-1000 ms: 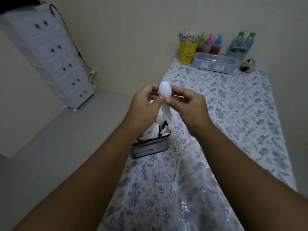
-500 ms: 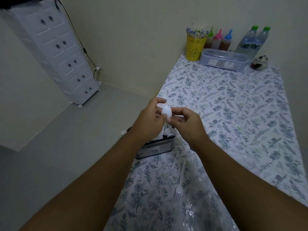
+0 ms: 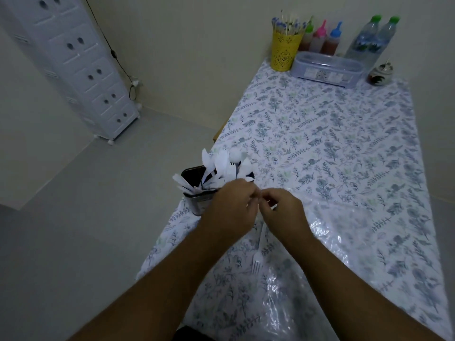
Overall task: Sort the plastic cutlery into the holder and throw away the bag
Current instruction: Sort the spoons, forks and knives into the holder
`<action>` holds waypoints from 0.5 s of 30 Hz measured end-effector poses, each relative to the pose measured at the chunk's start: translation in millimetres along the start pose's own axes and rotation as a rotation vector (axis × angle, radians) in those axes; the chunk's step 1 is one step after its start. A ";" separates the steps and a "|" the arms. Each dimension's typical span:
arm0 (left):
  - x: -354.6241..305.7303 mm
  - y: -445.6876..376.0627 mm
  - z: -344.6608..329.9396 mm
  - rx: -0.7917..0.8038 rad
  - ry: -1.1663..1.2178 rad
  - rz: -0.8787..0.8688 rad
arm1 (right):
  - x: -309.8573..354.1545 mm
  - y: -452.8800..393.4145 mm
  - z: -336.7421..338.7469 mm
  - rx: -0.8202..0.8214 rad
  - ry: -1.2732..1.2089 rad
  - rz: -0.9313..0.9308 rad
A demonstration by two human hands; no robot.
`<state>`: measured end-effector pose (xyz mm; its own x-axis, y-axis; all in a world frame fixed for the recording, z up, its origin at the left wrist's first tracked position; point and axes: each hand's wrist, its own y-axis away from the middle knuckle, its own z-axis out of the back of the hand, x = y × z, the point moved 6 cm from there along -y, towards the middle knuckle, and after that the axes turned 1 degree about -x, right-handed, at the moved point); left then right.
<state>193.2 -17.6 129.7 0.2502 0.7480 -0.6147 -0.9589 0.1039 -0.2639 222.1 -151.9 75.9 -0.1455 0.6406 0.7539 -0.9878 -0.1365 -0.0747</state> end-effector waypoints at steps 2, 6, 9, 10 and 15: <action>12.5 32.0 -30.2 0.113 0.041 0.115 | -17.5 16.3 -12.4 0.102 0.086 -0.004; 49.1 88.9 -73.5 0.330 0.043 0.419 | -46.5 57.8 -47.0 0.545 0.446 0.054; 60.1 115.0 -87.4 0.430 0.021 0.489 | -59.2 86.4 -60.3 0.694 0.570 0.116; 61.6 119.2 -89.2 0.453 0.019 0.500 | -61.4 90.8 -62.8 0.679 0.559 0.131; 55.2 114.9 -80.5 0.450 0.117 0.473 | -53.7 90.1 -64.2 0.486 0.386 0.219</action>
<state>107.6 -17.2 5.6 -0.2226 0.7070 -0.6713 -0.9249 0.0644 0.3746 137.4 -150.1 -13.2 -0.4389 0.7720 0.4597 -0.8089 -0.5622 0.1719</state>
